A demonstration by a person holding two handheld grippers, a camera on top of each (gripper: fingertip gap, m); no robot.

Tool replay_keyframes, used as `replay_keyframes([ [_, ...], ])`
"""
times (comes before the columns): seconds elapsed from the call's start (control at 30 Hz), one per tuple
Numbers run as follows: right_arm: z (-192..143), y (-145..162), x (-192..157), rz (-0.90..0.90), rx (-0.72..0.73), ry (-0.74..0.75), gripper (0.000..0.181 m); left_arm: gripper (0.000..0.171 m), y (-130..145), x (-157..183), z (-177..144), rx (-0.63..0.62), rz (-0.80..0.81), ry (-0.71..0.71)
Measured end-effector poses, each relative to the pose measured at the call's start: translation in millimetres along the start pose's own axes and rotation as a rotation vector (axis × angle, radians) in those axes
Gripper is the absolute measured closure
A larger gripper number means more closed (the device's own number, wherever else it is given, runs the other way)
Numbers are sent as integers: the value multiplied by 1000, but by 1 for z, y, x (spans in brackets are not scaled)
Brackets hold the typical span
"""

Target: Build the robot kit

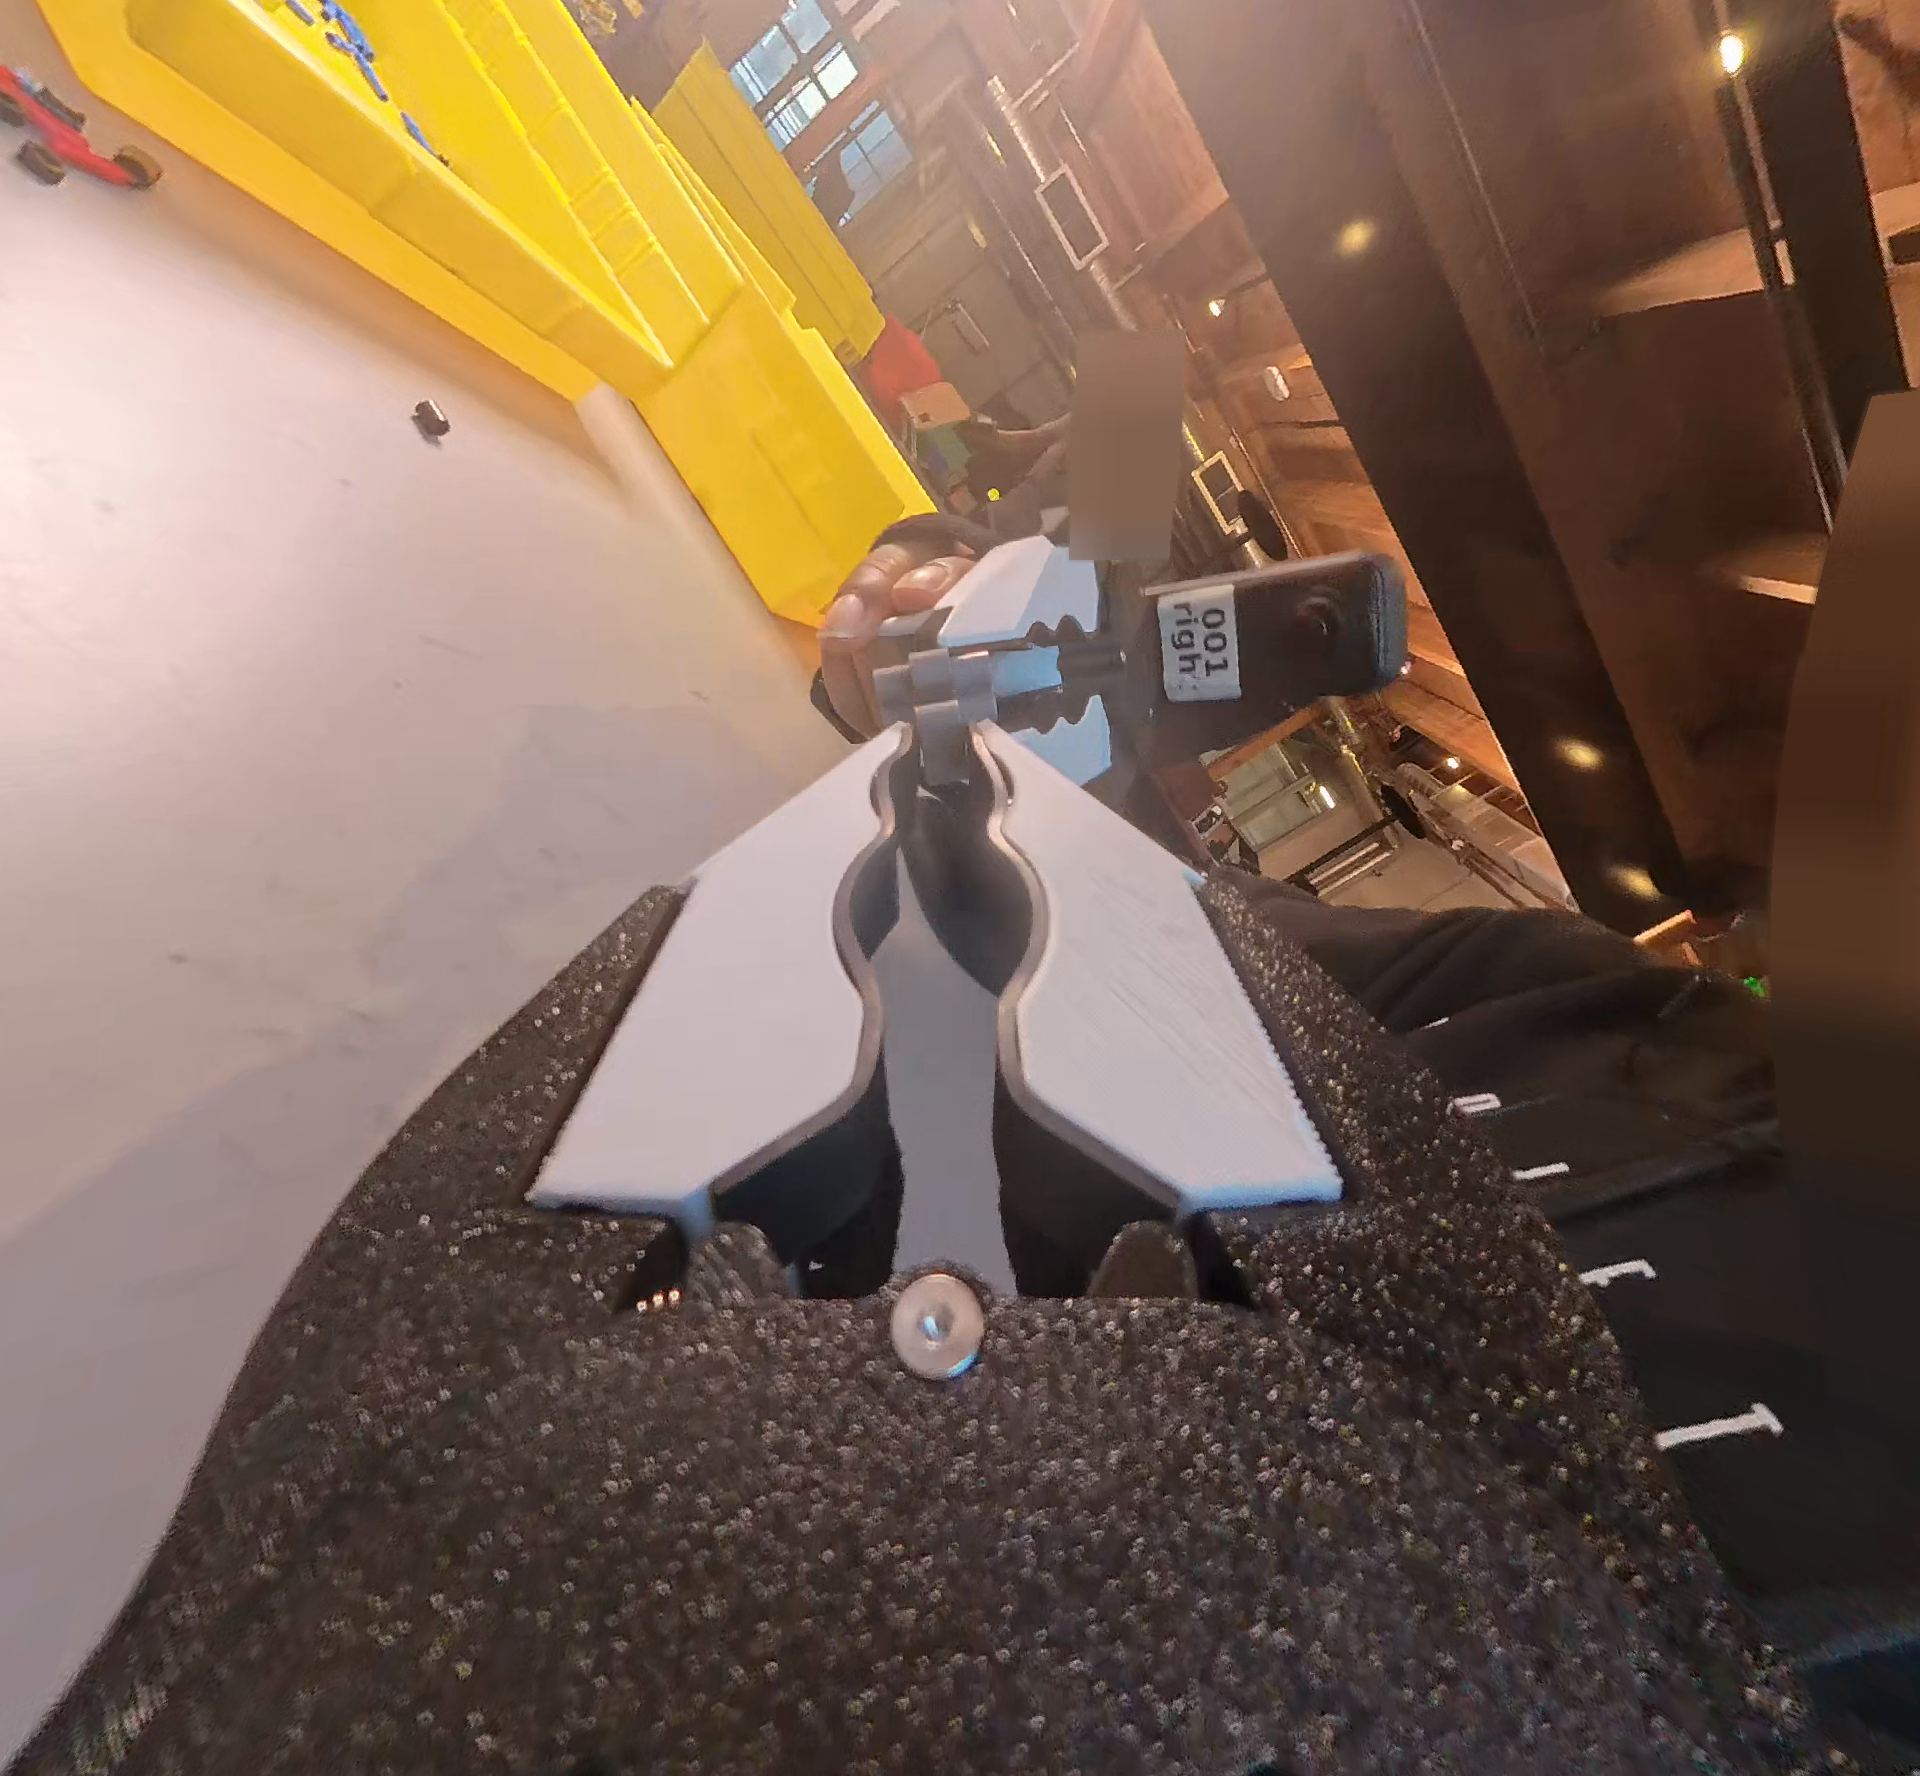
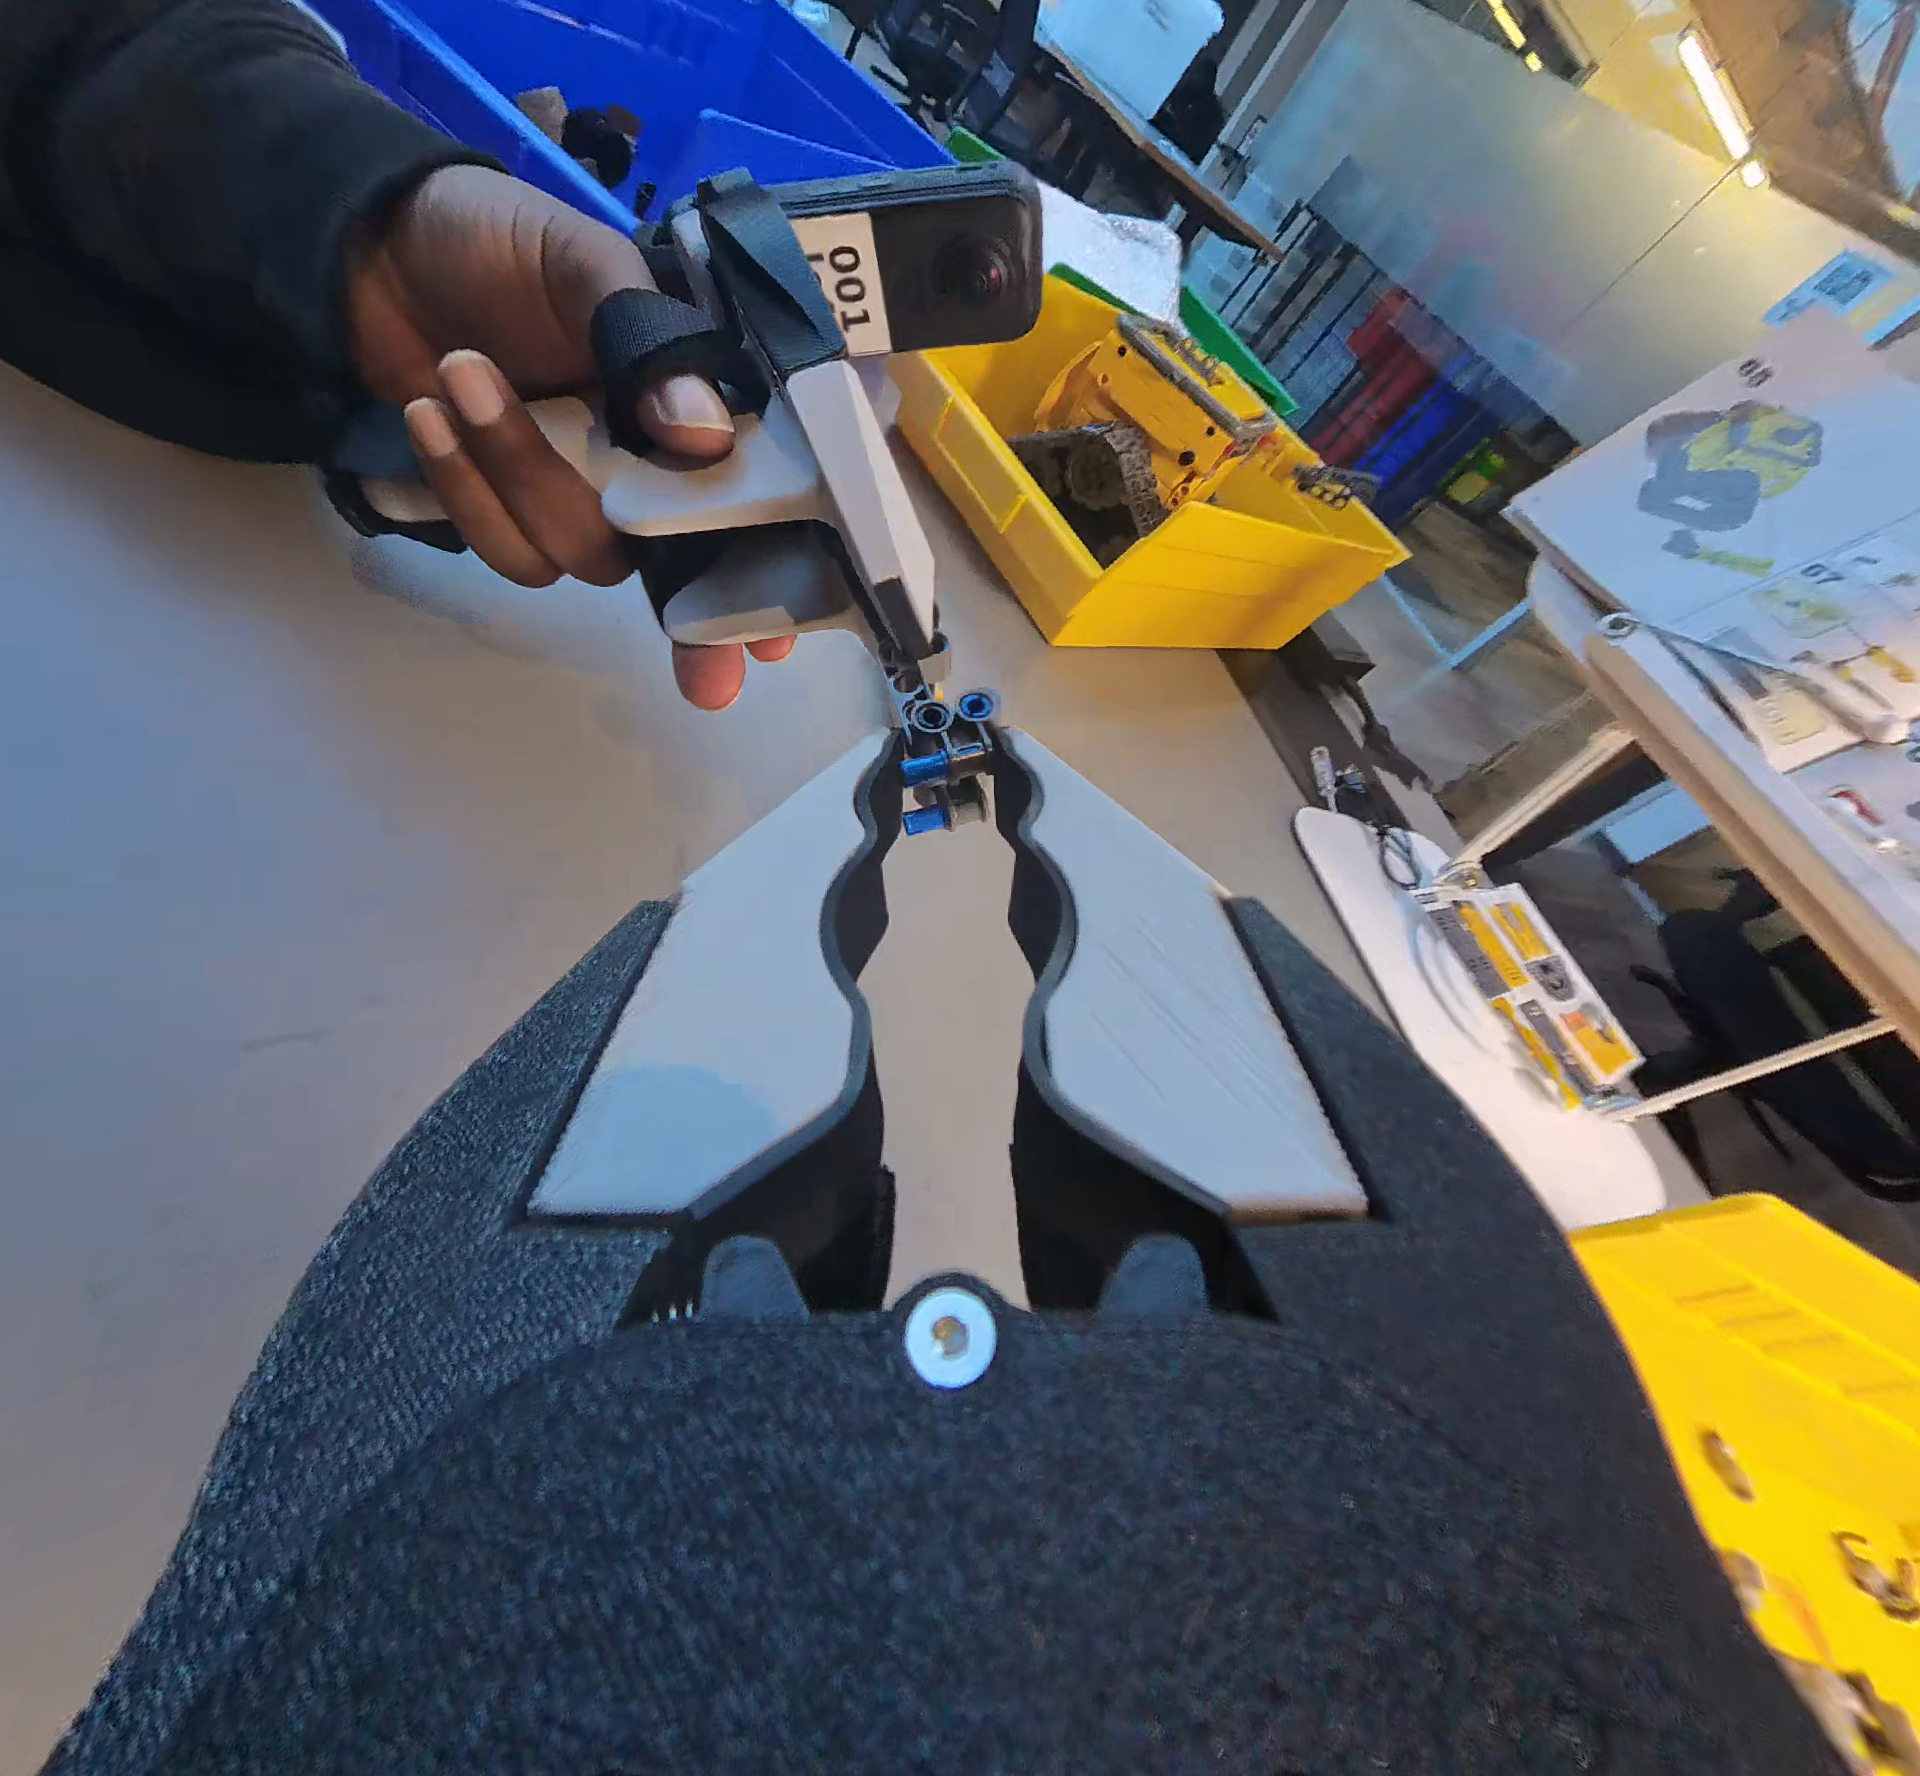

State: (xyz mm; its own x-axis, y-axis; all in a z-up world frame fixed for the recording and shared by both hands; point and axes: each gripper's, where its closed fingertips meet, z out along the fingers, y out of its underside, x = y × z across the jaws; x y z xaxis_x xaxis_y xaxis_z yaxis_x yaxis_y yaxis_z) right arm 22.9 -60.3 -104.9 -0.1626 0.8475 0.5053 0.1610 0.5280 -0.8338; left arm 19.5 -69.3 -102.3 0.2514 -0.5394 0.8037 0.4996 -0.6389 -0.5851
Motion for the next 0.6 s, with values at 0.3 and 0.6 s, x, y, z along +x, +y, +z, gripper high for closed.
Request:
replay_keyframes([
  [0.3, 0, 21, 0, 159, 0, -127, 165, 141, 10, -30, -3, -230, 804, -372],
  [0.6, 4, 29, -18, 172, -33, -216, 165, 156, 30, -39, 2, -375, 1059, -433],
])
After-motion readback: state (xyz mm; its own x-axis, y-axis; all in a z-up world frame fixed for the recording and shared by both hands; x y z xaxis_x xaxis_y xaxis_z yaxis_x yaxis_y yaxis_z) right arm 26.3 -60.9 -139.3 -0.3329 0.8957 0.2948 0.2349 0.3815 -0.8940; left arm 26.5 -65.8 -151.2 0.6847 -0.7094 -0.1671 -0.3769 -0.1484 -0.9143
